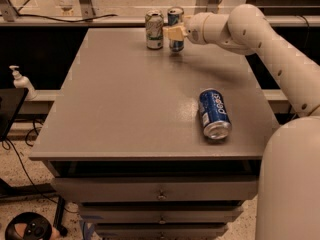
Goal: Move redbull can near 7up can
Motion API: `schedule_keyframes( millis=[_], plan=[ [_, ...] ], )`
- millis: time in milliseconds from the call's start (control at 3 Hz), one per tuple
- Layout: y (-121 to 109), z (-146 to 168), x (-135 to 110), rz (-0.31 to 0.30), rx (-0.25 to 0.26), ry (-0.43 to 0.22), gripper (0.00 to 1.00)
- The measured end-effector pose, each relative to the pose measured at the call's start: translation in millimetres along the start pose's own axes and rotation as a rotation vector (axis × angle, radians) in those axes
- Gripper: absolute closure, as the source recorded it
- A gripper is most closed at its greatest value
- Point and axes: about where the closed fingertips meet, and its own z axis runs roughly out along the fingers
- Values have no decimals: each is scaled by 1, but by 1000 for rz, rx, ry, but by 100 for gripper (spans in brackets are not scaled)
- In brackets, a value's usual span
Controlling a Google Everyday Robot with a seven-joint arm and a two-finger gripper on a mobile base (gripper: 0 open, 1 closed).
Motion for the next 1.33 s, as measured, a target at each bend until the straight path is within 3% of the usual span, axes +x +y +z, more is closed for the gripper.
schedule_keyframes(
  millis=[333,667,1333],
  plan=[
    [-2,3,11,13,2,13,100],
    [-1,8,19,40,-10,12,84],
    [-1,11,20,56,-17,8,38]
  ],
)
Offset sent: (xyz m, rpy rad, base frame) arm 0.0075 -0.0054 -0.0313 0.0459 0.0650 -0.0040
